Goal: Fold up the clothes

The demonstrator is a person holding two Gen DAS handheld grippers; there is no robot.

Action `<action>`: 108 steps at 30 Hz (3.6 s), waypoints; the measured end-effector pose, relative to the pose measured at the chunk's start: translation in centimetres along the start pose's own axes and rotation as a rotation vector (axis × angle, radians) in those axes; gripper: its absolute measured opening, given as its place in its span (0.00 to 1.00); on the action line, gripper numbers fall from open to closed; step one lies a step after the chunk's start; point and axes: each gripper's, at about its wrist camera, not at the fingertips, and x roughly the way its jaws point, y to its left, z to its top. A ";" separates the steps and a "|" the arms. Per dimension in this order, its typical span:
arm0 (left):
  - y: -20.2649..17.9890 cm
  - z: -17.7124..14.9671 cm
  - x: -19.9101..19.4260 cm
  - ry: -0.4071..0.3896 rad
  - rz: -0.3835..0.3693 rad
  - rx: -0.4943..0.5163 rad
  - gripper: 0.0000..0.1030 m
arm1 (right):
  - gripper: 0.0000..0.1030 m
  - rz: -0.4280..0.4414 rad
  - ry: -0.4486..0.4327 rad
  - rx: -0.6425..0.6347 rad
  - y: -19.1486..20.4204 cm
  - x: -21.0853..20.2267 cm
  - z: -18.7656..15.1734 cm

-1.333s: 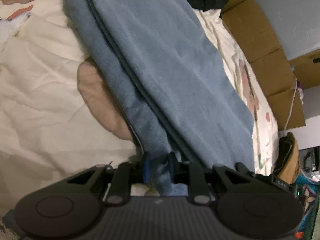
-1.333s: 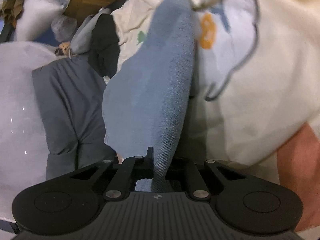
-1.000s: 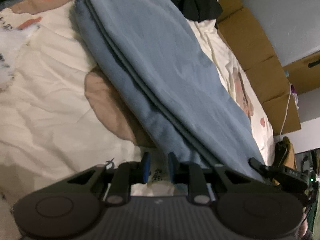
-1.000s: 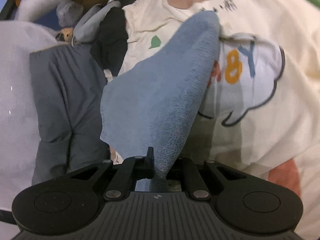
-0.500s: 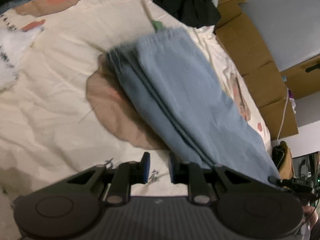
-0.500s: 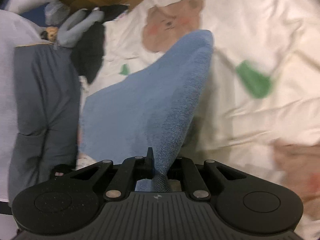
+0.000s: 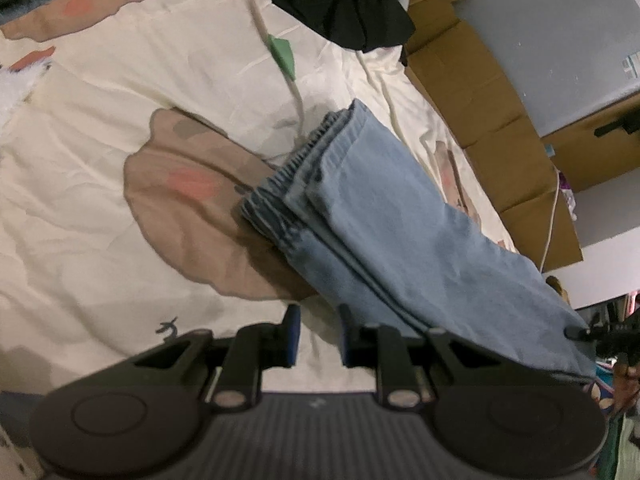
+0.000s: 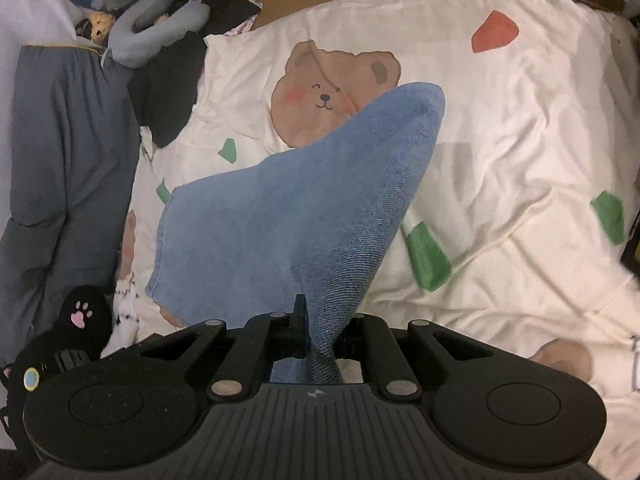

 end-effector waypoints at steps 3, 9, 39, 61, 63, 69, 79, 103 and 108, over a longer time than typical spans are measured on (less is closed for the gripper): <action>-0.8 0.2 0.1 0.005 0.009 0.021 0.19 | 0.05 -0.013 0.002 -0.020 -0.6 -1.0 0.7; -2.4 0.7 0.2 0.049 0.034 0.075 0.19 | 0.05 -0.019 -0.013 0.032 -4.6 -1.1 -0.7; -19.4 4.0 14.6 0.234 0.003 0.495 0.19 | 0.31 0.410 -0.295 0.480 -19.9 7.0 -15.7; -25.9 4.2 23.8 0.249 -0.024 0.628 0.19 | 0.22 0.347 -0.376 0.448 -16.9 5.1 -16.3; -25.6 4.0 24.9 0.251 0.007 0.623 0.17 | 0.22 0.346 -0.373 0.453 -17.0 5.2 -16.3; -25.4 5.1 26.5 0.178 0.011 0.581 0.11 | 0.23 0.339 -0.359 0.452 -17.1 5.3 -16.1; -26.0 5.6 27.6 0.149 0.041 0.587 0.02 | 0.26 0.306 -0.371 0.486 -17.2 5.4 -15.9; -22.7 -1.6 20.4 0.444 0.008 0.670 0.03 | 0.33 0.302 -0.491 0.511 -16.5 5.9 -14.1; -22.3 -2.5 20.1 0.506 -0.001 0.679 0.03 | 0.33 0.281 -0.495 0.516 -16.7 6.3 -13.7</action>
